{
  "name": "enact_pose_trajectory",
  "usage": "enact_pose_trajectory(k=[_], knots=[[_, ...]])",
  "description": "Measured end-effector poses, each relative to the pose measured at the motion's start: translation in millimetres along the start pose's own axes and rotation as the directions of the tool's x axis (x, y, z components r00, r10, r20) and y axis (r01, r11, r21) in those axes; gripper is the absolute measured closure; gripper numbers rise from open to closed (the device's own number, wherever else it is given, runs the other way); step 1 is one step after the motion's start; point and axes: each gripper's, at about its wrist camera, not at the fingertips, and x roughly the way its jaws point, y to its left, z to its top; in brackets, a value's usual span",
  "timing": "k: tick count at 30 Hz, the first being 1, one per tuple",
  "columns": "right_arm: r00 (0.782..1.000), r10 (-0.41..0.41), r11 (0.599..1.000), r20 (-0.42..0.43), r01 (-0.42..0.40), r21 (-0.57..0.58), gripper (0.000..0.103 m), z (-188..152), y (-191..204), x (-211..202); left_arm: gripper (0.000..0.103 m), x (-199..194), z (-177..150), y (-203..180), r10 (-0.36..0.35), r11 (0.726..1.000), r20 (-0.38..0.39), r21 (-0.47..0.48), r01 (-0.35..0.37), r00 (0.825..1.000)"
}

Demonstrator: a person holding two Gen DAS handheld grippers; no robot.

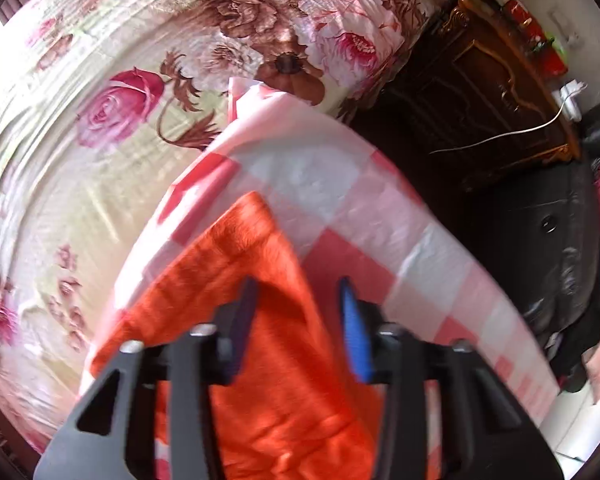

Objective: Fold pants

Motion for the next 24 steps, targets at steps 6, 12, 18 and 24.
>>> enact_pose_trajectory(k=[6, 12, 18, 24], knots=[[0.999, -0.047, 0.995, -0.012, 0.048, 0.083, 0.095, -16, -21, -4, 0.102, -37, -20, 43, -0.161, 0.986, -0.016, -0.053, 0.16, 0.987], [0.994, -0.108, 0.991, 0.016, 0.106, 0.086, 0.095, 0, -40, 9, 0.102, -134, -68, 100, -0.4, 0.914, 0.078, -0.046, 0.404, 0.913], [0.995, -0.08, 0.994, 0.067, 0.074, 0.083, 0.095, -39, -9, -28, 0.102, -197, -200, 222, -0.498, 0.864, 0.216, 0.045, 0.501, 0.84], [0.997, -0.037, 0.964, -0.065, 0.053, 0.26, 0.095, -162, 4, -28, 0.102, -102, -342, 338, -0.475, 0.869, 0.164, -0.063, 0.49, 0.864]])
